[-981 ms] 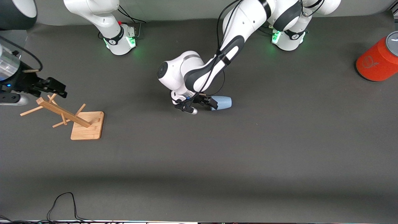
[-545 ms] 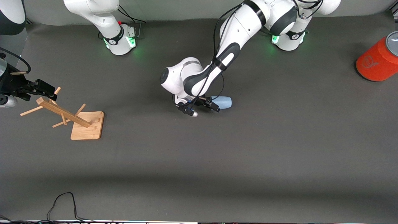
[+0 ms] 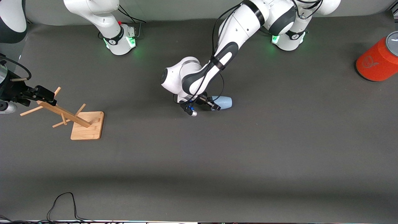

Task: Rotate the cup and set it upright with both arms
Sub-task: 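Grasp the cup rim with the left gripper while the right gripper retracts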

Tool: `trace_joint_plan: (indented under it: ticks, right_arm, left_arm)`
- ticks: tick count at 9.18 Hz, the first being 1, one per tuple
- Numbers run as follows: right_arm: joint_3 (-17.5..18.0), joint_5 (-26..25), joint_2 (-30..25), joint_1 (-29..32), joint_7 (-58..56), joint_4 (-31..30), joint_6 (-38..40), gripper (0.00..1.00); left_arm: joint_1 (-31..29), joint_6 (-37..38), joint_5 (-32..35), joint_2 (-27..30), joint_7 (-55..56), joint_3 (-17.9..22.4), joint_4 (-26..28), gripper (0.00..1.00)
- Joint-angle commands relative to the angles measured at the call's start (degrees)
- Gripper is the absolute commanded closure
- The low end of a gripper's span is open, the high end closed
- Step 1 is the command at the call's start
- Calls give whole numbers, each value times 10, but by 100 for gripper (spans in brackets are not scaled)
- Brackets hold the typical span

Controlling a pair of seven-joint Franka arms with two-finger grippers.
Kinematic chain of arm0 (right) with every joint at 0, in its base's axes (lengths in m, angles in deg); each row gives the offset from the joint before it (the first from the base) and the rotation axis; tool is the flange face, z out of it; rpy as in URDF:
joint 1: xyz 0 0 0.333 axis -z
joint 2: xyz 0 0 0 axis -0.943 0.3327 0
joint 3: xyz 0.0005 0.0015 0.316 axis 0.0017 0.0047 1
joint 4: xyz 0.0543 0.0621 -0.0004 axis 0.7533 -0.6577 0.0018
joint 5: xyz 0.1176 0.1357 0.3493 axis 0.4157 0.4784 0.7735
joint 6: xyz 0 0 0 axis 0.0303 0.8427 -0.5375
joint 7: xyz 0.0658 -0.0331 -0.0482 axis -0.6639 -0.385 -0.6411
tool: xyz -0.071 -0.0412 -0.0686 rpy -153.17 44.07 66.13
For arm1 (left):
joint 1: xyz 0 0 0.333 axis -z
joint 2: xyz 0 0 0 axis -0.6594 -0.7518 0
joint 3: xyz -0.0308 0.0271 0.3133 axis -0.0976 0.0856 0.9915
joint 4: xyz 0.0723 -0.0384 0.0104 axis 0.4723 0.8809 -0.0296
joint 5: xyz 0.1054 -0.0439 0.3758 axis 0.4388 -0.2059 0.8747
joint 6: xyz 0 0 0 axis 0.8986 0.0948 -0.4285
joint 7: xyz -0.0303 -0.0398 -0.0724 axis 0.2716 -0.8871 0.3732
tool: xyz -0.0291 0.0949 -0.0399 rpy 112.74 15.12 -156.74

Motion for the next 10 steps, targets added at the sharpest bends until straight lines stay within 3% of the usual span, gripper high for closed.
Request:
trace_joint_plan:
  ticks: [1, 4, 6, 10]
  right_arm:
    - [-9, -4, 8, -8, -17, 16, -1, 0]
    - [28, -2, 5, 29, -17, 15, 0, 0]
    - [27, -2, 3, 27, -18, 15, 0, 0]
    - [24, -3, 4, 25, -38, 15, -1, 0]
  left_arm:
    - [7, 31, 7, 18, -21, 7, -6, 100]
    - [-48, 69, -28, 91, -26, 3, -8, 100]
    - [-124, 51, -114, 163, -25, 3, -5, 100]
    - [-220, -58, -213, 325, -27, 2, 130, 100]
